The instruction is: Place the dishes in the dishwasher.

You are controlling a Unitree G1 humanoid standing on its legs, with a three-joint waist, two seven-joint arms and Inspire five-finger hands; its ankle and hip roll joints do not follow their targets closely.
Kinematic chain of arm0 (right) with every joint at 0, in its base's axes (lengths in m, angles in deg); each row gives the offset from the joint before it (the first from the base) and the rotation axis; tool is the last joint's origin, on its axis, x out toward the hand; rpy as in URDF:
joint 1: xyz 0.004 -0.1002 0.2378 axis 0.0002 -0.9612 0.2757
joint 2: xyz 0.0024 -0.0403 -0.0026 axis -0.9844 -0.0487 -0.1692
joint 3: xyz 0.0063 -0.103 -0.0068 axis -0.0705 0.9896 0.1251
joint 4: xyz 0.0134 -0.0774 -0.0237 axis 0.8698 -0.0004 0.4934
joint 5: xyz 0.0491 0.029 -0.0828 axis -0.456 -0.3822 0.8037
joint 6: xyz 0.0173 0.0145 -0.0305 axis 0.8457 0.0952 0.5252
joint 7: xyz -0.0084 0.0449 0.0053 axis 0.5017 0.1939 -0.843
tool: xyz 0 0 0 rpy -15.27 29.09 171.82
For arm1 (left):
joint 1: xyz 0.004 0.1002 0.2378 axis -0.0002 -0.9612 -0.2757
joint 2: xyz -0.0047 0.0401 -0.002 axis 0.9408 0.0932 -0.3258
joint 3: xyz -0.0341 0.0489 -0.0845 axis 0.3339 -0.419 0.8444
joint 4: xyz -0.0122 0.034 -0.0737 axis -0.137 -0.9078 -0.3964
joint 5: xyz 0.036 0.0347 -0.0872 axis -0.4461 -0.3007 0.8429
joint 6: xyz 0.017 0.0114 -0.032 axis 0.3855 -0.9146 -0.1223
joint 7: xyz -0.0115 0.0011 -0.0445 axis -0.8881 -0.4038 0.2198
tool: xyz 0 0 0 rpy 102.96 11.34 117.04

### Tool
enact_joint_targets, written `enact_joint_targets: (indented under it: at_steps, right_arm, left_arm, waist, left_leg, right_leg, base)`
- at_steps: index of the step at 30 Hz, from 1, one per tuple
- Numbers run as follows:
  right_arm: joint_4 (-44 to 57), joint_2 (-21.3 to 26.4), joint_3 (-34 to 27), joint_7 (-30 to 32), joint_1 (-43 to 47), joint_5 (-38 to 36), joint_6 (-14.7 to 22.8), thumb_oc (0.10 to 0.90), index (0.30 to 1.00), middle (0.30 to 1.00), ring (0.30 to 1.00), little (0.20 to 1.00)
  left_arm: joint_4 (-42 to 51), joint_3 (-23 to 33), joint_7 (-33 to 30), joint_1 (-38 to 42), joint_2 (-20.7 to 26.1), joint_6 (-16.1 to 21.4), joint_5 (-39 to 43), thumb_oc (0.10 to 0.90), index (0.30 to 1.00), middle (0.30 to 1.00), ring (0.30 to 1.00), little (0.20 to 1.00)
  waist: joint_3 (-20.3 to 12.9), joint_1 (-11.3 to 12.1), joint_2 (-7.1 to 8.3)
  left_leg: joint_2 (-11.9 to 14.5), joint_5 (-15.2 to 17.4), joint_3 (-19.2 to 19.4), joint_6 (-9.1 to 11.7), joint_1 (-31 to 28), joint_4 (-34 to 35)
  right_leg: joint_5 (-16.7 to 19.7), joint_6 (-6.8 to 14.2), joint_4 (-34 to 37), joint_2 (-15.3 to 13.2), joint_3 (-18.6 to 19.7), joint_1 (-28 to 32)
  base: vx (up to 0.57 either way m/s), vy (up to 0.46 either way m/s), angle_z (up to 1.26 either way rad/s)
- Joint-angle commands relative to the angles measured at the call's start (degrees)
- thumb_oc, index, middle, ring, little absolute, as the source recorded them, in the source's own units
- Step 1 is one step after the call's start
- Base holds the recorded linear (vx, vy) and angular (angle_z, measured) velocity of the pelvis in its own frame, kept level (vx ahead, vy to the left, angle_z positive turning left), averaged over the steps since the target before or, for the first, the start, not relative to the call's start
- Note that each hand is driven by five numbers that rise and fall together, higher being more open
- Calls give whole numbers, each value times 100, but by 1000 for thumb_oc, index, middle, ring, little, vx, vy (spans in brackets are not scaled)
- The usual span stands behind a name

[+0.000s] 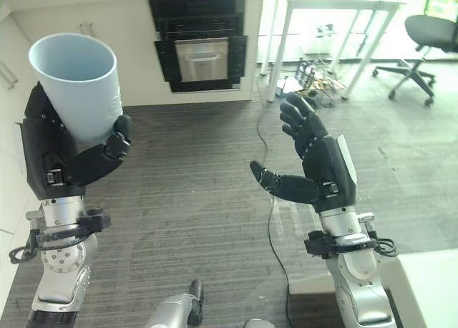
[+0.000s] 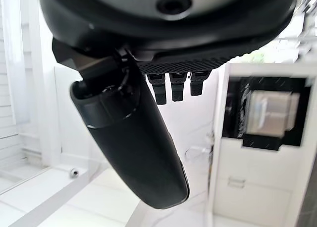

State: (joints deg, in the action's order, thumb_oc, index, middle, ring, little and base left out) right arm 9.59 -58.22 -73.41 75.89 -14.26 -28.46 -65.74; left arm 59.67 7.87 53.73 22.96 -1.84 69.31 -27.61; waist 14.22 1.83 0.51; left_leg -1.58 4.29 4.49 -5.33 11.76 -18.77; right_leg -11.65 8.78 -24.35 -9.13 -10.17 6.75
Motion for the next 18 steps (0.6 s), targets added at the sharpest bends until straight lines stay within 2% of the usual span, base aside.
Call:
enact_joint_targets:
  at_steps: [1,2,4,5,6,7,8,9,10,11,14,18]
  right_arm:
    - [328,-53,-102,102,74,150,538,800,900,900,900,900]
    - [321,-96,2,-1,78,142,518,800,900,900,900,900]
    - [248,-78,102,-51,156,122,504,800,900,900,900,900]
    - [209,-45,111,-77,195,96,495,800,900,900,900,900]
    - [198,-12,65,-120,185,53,498,800,900,900,900,900]
    - [182,64,-80,-204,70,-70,570,800,900,900,900,900]
    - [193,127,-185,-231,-36,-201,622,800,900,900,900,900]
    - [223,128,-238,-275,-114,-261,645,800,900,900,900,900]
    - [248,92,-222,-297,-156,-232,668,800,900,900,900,900]
    - [264,100,-176,-265,-182,-239,688,800,900,900,900,900]
    - [290,120,-54,-90,-62,-205,614,800,900,900,900,900]
    - [241,154,6,-26,57,-72,599,800,900,900,900,900]
  left_arm:
    - [697,189,162,-17,250,350,119,400,300,300,300,300]
    - [761,218,60,-48,240,294,-57,400,300,300,300,300]
    - [766,211,-106,-38,270,266,-137,400,300,300,300,300]
    - [741,229,-151,-9,298,272,-139,400,300,300,300,300]
    - [722,251,-169,10,319,280,-140,400,300,300,300,300]
    - [677,306,-108,-5,341,313,-60,400,300,300,300,300]
    - [694,329,-33,-46,333,304,-1,400,300,300,300,300]
    - [723,314,12,-111,297,291,-11,400,300,300,300,300]
    - [732,276,-11,-163,263,318,-64,400,300,300,300,300]
    - [771,264,-59,-201,231,292,-132,400,300,300,300,300]
    - [810,178,-120,-214,224,254,-186,400,300,300,300,300]
    - [793,96,-229,-181,238,243,-160,400,300,300,300,300]
  waist:
    - [-561,-116,-135]
    - [-501,-162,-195]
    - [-446,-183,-204]
    - [-419,-202,-158]
    - [-381,-245,-115]
    - [-251,-377,48]
    - [-206,-492,154]
    - [-191,-593,161]
    - [-195,-643,154]
    - [-238,-666,177]
    - [-391,-684,188]
    - [-639,-720,94]
  left_leg:
    - [183,651,-384,396,-136,158]
    - [210,696,-287,397,-286,158]
    - [265,701,-158,444,-333,158]
    - [260,707,-106,490,-356,158]
    - [259,742,-72,514,-400,158]
    - [117,910,-18,516,-600,158]
    - [-11,1039,-11,480,-750,158]
    - [-88,1154,-32,426,-909,158]
    - [-135,1267,-77,371,-1025,158]
    - [-215,1399,-143,337,-1164,158]
    - [-234,1612,-75,295,-1377,158]
    - [-175,1776,-37,416,-1839,158]
  right_leg:
    - [1226,189,-899,-154,-128,-366]
    - [1088,79,-1171,-176,-229,-808]
    - [792,-51,-859,5,-351,-1118]
    - [630,-96,-207,215,-439,-1183]
    - [653,-107,524,359,-517,-1216]
    - [582,-73,716,270,-366,-1740]
    - [771,31,716,187,-128,-2193]
    - [895,72,716,147,86,-2621]
    - [1026,63,716,136,145,-2703]
    - [876,103,716,174,198,-2753]
    - [1033,88,716,171,119,-2571]
    - [901,-104,716,195,-58,-2298]
  base:
    - [268,327,47]
    - [244,228,21]
    - [216,70,-35]
    - [234,-85,-48]
    - [359,-177,-30]
    - [443,-211,17]
    - [557,-238,49]
    - [573,-237,63]
    - [616,-302,39]
    - [520,-337,30]
    - [362,-289,52]
    - [331,-245,35]
